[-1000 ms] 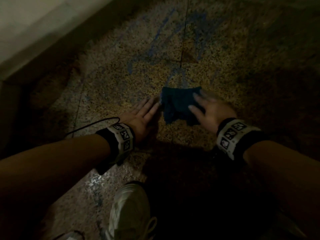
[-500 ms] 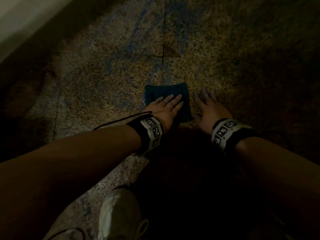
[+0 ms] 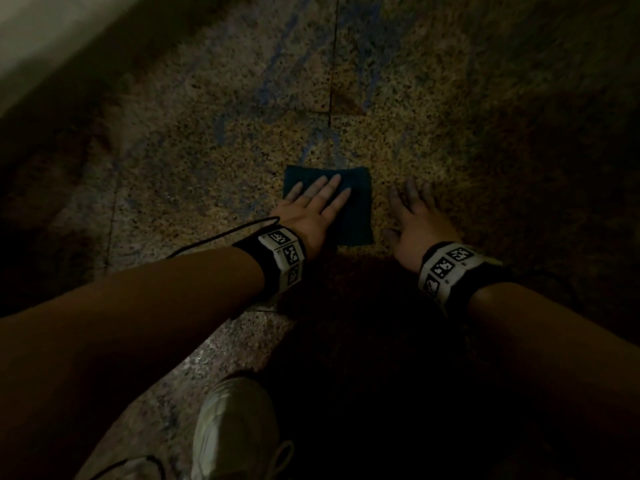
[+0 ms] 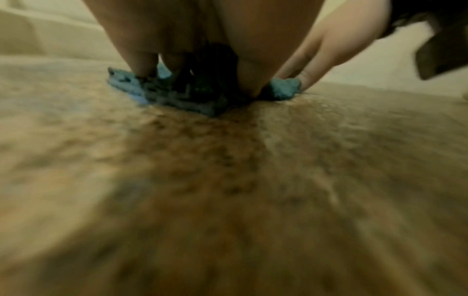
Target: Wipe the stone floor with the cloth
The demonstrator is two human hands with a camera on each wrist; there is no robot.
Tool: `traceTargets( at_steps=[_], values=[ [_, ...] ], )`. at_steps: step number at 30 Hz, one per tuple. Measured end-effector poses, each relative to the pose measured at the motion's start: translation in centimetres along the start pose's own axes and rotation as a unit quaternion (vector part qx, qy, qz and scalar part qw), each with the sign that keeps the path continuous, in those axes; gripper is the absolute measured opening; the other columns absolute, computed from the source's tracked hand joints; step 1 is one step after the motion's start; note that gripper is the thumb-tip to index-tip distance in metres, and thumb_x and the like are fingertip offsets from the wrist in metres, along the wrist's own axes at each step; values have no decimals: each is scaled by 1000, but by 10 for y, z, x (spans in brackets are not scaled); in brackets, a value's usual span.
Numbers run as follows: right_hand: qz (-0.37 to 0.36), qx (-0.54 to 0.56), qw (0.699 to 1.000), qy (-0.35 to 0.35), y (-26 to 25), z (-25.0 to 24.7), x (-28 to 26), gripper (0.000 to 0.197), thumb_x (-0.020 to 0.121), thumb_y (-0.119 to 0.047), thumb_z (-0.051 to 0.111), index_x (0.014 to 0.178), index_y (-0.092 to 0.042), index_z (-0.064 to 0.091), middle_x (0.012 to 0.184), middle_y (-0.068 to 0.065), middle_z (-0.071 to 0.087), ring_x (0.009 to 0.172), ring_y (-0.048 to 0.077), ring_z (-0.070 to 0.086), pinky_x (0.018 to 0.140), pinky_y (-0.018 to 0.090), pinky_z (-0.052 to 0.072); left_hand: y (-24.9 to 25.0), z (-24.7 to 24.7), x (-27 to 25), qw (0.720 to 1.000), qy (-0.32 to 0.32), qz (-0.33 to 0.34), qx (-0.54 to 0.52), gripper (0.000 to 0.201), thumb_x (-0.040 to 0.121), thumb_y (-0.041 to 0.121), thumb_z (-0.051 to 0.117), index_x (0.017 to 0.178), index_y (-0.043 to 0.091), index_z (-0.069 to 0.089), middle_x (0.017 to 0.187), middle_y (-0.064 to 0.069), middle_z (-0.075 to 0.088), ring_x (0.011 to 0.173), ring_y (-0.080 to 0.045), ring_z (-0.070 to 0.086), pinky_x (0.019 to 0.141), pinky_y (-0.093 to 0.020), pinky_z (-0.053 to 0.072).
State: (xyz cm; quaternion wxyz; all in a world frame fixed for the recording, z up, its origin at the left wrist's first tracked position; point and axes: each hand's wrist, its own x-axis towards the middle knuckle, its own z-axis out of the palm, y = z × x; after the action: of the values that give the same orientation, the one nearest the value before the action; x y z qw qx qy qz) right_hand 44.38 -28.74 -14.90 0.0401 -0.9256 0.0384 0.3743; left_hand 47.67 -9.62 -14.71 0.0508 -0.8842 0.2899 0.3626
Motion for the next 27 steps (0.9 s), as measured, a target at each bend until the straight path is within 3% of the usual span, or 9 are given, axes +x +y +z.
traceTargets(
  at_steps=[3,5,8,13,20,24,27],
  values=[
    [2,5,1000,-4,-1,-1,-1,69,100,-40,36,152,-27,-9,157,-1,-23,145,26,-18,118,42,6,0,-2,1,1000,-3,-10,22,75,100,32,38,148,26,-19,154,-2,-29,142,-25,-24,115,-41,-12],
    [0,8,1000,-4,0,-1,-1,69,100,-40,36,152,-28,-9,157,-1,-23,145,26,-18,118,42,7,-1,-4,0,999,-18,-27,16,77,99,32,42,148,31,-17,153,-1,-31,140,-32,-27,116,-45,-5],
    [-5,13,1000,0,1,0,-1,70,100,-39,39,152,-27,-7,158,0,-21,145,27,-17,118,42,9,0,-6,-5,998,-47,-29,2,80,98,29,48,149,33,-14,153,-1,-31,140,-32,-28,115,-49,2],
    [2,25,1000,-4,-2,-2,-1,70,100,-39,39,152,-26,-6,158,1,-21,145,27,-16,118,42,11,2,1,-27,996,-83,-34,26,84,97,14,48,149,30,-15,153,0,-31,140,-31,-28,116,-45,1],
    [6,8,1000,15,-15,4,-3,67,101,-30,37,153,-25,-6,157,4,-22,145,27,-17,119,44,12,2,15,-47,991,-104,-67,53,75,101,27,38,147,34,-20,153,2,-32,140,-35,-26,115,-43,-7],
    [10,35,999,-8,-19,6,0,70,101,-18,38,151,-31,-10,155,1,-30,144,25,-21,119,44,12,-7,12,-40,992,-102,-74,34,81,99,28,43,144,39,-23,150,7,-36,141,-36,-24,116,-44,-1],
    [3,29,1000,-8,-16,6,-1,70,101,-19,37,151,-31,-11,155,1,-29,144,24,-20,119,43,9,-14,0,-27,991,-89,-101,-5,82,98,29,46,145,40,-21,151,10,-34,142,-34,-23,116,-46,12]
  ],
)
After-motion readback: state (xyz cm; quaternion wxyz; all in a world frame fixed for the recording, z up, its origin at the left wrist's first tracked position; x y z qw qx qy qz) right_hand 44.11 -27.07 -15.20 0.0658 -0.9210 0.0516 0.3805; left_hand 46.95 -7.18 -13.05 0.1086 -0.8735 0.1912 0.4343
